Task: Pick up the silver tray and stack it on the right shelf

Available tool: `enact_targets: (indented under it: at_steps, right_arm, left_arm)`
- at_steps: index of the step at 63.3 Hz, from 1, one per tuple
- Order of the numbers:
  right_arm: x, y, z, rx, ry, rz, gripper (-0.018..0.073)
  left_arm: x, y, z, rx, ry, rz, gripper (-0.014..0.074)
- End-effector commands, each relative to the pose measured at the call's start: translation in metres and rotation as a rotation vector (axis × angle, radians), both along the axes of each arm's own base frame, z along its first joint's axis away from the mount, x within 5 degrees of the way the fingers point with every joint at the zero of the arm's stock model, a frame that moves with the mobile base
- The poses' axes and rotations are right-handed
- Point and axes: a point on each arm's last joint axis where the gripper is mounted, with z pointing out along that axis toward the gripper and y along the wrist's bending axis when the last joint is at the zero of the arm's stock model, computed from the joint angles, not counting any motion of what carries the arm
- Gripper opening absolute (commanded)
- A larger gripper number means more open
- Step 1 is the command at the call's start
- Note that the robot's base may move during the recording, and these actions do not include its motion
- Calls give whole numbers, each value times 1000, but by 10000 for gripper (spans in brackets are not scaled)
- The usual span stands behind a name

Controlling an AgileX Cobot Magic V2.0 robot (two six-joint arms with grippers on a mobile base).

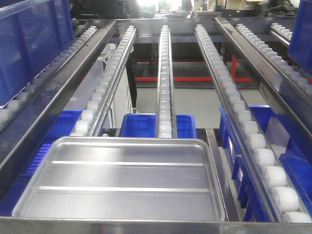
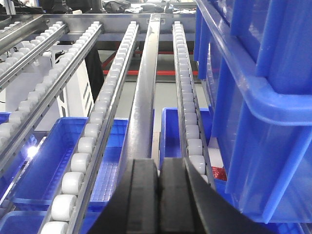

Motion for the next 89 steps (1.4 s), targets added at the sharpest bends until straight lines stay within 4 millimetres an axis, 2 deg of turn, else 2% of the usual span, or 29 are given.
enact_targets:
  at_steps: [1, 37, 55, 62, 69, 78, 89]
  right_arm:
    - [-3, 0, 15, -8, -124, -5, 53]
    - [-3, 0, 15, -8, -124, -5, 53]
    - [-4, 0, 23, -13, -216, -6, 53]
    - [-9, 0, 42, -19, -345, -8, 53]
    - [-18, 0, 74, -22, -397, -7, 53]
    - [-20, 1, 112, -16, -322, 9, 53]
    - [-2, 5, 141, 6, -187, 82, 94]
  left_arm:
    - [-1, 0, 2, -14, -81, -3, -92]
    - [-1, 0, 2, -14, -81, -3, -92]
    - [-2, 0, 5, -31, -114, -4, -92]
    - [-5, 1, 27, -86, -177, -5, -92]
    - [-11, 1, 66, -25, -194, -7, -92]
    - [-13, -1, 124, -24, -107, -31, -92]
    - [11, -9, 162, 7, 116, -116, -91]
